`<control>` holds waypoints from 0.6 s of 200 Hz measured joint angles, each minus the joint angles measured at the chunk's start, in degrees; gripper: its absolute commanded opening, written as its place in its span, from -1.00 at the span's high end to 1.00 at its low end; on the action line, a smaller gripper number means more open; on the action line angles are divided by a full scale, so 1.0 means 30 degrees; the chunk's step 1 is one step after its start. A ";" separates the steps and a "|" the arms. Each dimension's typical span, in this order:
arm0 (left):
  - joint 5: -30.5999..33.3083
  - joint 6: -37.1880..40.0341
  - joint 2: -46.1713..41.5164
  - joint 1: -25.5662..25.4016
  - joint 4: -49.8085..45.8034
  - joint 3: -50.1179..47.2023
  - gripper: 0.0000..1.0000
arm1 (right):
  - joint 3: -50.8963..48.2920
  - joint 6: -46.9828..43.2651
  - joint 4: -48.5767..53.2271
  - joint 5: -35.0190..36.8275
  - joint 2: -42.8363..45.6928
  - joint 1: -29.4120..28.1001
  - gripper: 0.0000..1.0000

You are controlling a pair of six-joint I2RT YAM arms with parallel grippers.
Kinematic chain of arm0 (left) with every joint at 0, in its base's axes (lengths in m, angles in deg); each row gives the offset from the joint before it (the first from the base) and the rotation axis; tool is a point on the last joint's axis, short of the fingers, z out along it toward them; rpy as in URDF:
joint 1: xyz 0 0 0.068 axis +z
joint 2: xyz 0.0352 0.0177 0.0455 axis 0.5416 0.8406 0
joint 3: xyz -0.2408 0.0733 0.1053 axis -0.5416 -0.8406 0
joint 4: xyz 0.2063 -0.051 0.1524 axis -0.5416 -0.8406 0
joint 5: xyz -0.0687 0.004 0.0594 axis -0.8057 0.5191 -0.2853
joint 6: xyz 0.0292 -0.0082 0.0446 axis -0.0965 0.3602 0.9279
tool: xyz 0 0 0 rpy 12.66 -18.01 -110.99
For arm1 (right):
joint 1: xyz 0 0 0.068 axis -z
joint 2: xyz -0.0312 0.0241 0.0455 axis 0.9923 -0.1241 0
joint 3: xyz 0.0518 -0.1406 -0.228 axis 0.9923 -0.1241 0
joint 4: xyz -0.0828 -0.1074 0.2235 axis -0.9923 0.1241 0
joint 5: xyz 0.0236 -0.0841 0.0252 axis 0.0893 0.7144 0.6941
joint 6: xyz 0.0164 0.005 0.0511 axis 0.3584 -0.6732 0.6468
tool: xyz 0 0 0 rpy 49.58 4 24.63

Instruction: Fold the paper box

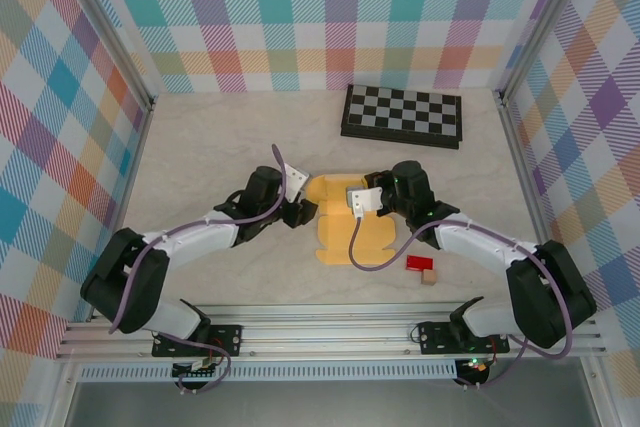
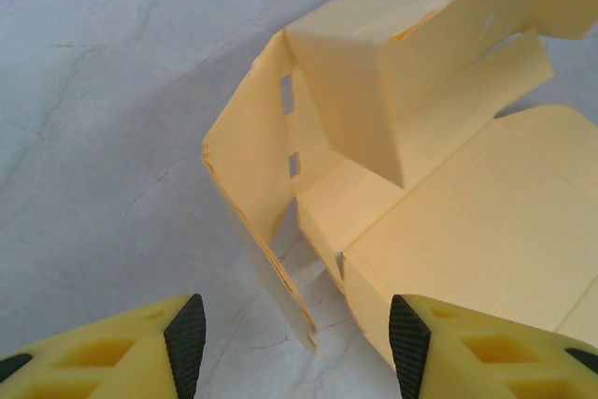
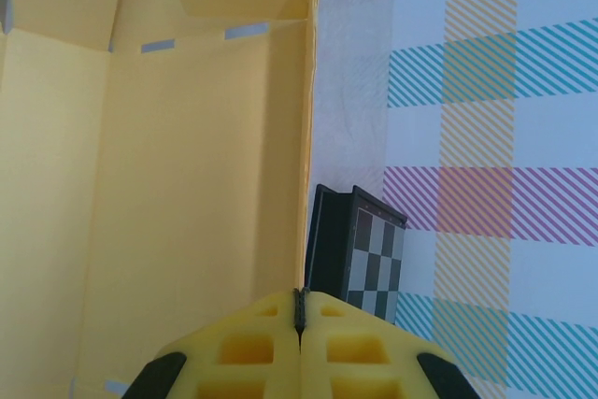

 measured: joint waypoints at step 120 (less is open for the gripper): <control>0.2761 0.1333 -0.0357 0.2914 0.2375 -0.2047 -0.15 | -0.0080 -0.0364 0.0328 0.0000 -0.0124 0.0000 1.00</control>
